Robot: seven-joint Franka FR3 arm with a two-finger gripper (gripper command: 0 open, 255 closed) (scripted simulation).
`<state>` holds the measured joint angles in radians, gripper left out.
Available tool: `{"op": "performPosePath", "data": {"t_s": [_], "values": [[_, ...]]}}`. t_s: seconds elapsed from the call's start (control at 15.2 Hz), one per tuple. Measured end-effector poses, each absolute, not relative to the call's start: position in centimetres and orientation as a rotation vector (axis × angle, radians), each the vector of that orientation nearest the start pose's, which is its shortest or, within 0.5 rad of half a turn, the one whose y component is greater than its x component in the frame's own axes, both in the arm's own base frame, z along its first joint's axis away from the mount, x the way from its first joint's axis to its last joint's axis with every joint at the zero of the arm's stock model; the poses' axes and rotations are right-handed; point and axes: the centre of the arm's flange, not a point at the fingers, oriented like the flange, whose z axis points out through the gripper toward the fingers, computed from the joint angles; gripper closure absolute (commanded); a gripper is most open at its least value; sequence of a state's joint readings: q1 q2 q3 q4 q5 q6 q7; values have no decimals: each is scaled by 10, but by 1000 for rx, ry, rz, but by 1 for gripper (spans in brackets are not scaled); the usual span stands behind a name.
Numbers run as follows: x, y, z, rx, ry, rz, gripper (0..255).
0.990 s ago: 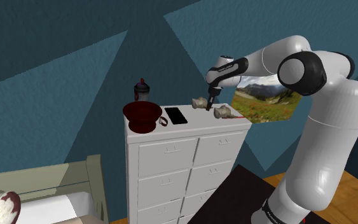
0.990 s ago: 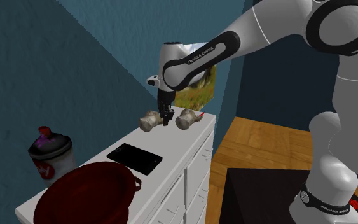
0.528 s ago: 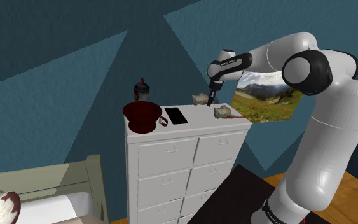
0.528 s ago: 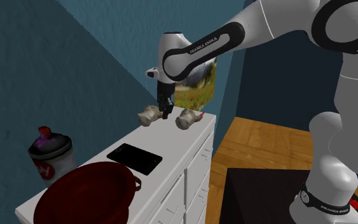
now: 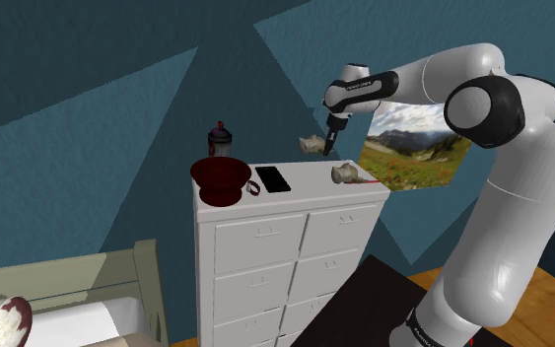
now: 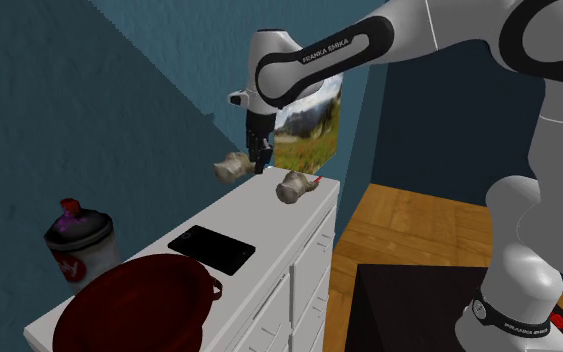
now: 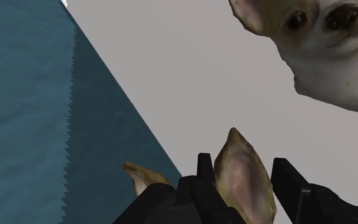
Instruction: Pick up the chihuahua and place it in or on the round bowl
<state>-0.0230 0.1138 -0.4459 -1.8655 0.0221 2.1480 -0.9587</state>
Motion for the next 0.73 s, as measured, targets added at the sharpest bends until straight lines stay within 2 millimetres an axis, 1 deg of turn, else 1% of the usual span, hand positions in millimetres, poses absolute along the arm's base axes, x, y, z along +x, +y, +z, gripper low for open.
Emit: {"op": "performPosePath", "data": {"t_s": [0.26,0.73], "values": [[544,-268,497,-3179,-788,-192,255],[545,-267,536,-3179,-789,-192,255]]}}
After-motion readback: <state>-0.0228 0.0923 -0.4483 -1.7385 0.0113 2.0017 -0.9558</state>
